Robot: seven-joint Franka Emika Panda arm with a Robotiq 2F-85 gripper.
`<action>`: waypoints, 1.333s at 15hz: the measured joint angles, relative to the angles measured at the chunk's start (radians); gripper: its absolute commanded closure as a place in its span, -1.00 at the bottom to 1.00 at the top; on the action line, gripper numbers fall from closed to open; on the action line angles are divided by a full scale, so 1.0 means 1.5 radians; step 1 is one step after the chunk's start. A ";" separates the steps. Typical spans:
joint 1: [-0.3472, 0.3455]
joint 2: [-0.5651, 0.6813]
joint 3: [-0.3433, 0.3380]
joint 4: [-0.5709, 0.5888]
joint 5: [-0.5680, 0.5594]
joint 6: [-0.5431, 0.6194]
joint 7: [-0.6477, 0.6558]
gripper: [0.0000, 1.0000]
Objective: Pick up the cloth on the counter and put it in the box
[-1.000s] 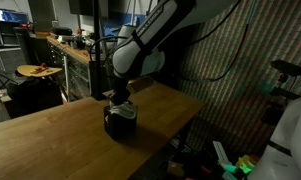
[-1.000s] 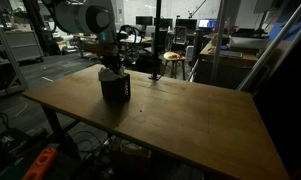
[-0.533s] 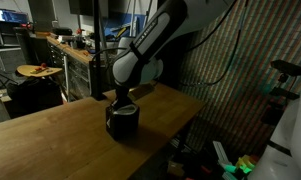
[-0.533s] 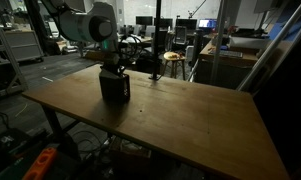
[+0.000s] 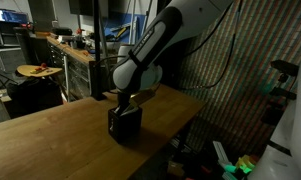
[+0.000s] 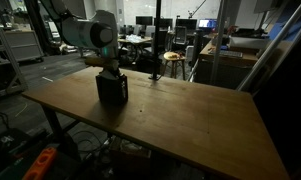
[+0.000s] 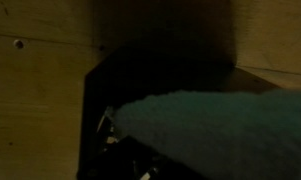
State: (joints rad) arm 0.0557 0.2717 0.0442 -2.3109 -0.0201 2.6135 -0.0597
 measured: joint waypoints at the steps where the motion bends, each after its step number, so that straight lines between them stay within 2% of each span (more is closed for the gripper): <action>1: 0.000 0.000 0.000 0.000 0.000 -0.001 0.000 0.89; 8: 0.001 -0.022 0.003 0.000 0.000 -0.021 0.000 0.89; 20: 0.003 -0.209 0.011 -0.024 0.000 -0.076 -0.009 0.89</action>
State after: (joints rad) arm 0.0598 -0.0421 0.0607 -2.3476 -0.0201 2.4995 -0.0733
